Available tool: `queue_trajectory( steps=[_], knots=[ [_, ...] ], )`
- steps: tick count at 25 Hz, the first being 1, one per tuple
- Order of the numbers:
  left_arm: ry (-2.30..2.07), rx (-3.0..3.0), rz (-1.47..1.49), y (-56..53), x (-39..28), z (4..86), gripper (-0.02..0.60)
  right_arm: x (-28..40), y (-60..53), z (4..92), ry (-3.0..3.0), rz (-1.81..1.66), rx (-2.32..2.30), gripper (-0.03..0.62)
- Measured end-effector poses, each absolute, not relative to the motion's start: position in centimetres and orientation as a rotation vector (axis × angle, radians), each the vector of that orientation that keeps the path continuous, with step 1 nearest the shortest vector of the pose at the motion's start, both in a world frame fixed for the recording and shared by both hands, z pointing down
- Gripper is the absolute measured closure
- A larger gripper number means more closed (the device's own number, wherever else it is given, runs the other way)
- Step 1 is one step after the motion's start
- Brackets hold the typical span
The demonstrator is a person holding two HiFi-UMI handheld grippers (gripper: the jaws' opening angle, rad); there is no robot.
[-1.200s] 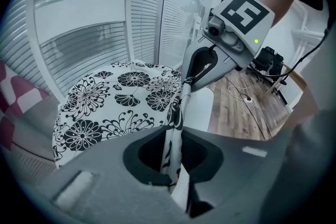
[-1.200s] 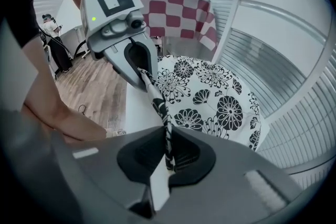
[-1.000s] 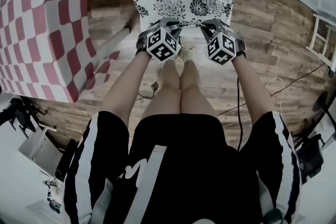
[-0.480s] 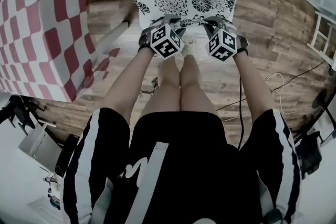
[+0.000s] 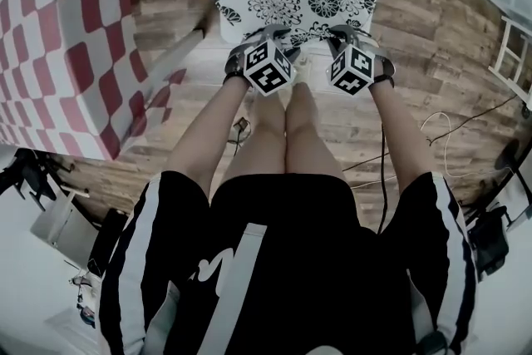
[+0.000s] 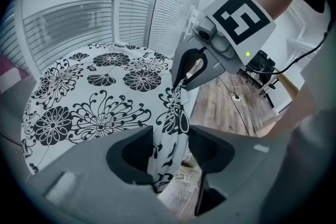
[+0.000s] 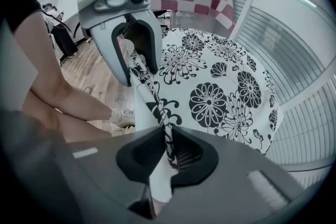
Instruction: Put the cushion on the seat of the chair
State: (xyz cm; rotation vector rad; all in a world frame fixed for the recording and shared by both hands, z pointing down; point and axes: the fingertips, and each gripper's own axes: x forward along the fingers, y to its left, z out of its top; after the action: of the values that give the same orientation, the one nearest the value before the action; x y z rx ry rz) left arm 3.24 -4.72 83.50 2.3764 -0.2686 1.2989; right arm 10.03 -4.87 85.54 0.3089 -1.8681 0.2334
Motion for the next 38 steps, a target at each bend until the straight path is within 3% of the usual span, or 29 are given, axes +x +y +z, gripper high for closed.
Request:
queue_trajectory(
  steps=[6, 12, 19, 38],
  knots=[
    [-0.264, 2.345, 1.27, -4.0, 3.0, 83.6, 0.324, 9.8, -4.3, 85.7, -1.864, 0.252, 0.314, 0.513],
    [-0.253, 2.346, 1.27, -3.4, 2.5, 83.3, 0.31, 9.2, -3.2, 85.5, -1.865, 0.271, 0.272, 0.407],
    [-0.287, 2.319, 1.261, -3.1, 2.1, 82.6, 0.31, 9.3, -3.4, 84.3, -1.893, 0.343, 0.34, 0.336],
    [-0.427, 2.289, 1.179, -3.6, -0.4, 78.5, 0.31, 8.4, -3.3, 78.4, -1.981, 0.555, 0.547, 0.322]
  ],
)
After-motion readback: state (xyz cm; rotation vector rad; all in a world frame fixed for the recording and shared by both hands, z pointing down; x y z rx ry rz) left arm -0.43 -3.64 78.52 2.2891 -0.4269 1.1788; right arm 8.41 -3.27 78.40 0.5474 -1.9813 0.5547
